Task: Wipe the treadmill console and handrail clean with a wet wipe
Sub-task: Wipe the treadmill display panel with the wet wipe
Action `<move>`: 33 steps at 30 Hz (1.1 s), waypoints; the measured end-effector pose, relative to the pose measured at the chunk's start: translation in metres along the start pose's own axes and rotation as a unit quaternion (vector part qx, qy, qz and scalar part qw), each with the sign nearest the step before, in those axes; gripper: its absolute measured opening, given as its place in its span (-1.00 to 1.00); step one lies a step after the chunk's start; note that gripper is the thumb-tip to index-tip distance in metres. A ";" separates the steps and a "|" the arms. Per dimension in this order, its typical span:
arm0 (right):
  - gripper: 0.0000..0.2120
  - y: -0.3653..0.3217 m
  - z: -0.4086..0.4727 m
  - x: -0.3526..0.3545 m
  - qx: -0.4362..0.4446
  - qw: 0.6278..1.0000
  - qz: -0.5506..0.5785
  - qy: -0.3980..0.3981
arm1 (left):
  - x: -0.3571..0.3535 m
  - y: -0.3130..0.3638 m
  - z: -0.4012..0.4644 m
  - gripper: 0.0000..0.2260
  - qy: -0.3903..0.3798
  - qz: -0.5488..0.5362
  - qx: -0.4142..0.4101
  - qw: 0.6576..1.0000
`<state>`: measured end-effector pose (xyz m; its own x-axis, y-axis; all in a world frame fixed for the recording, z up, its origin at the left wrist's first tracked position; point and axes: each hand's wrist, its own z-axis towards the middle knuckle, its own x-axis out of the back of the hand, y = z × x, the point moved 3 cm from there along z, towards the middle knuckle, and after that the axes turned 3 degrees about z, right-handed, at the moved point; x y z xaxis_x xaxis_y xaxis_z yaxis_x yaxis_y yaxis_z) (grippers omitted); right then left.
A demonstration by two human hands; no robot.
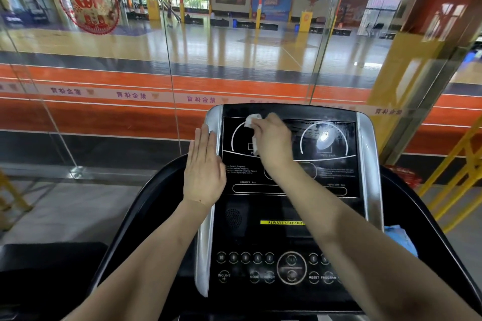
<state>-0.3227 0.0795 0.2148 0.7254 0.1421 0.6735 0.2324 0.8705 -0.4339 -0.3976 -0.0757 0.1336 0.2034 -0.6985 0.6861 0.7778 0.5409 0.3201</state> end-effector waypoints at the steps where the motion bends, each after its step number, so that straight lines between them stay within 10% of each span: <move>1: -0.80 -0.017 0.001 -0.008 0.022 1.000 -0.004 -0.008 | 0.000 0.000 0.000 -0.44 -0.007 0.009 -0.002 1.000; 7: -0.78 -0.029 0.012 -0.015 0.081 0.993 -0.058 -0.061 | 0.001 -0.003 -0.001 -0.39 -0.024 0.026 -0.005 0.999; 15: -0.86 0.051 -0.010 0.035 -0.067 0.991 -0.019 0.117 | -0.002 -0.002 -0.002 -0.39 -0.022 0.001 -0.008 1.000; 24: -0.91 -0.041 -0.002 -0.026 0.030 0.997 0.034 -0.056 | 0.002 -0.006 -0.007 -0.30 -0.042 -0.006 -0.025 0.999; 33: -0.82 0.027 -0.023 0.016 -0.110 0.992 0.036 0.051 | -0.003 -0.004 -0.022 -0.30 -0.031 -0.025 -0.021 0.999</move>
<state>-0.2903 0.0942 0.1999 0.8046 0.1424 0.5765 0.3045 0.7346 -0.6063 -0.3886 -0.0865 0.1162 0.1276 -0.6933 0.7092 0.8102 0.4853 0.3287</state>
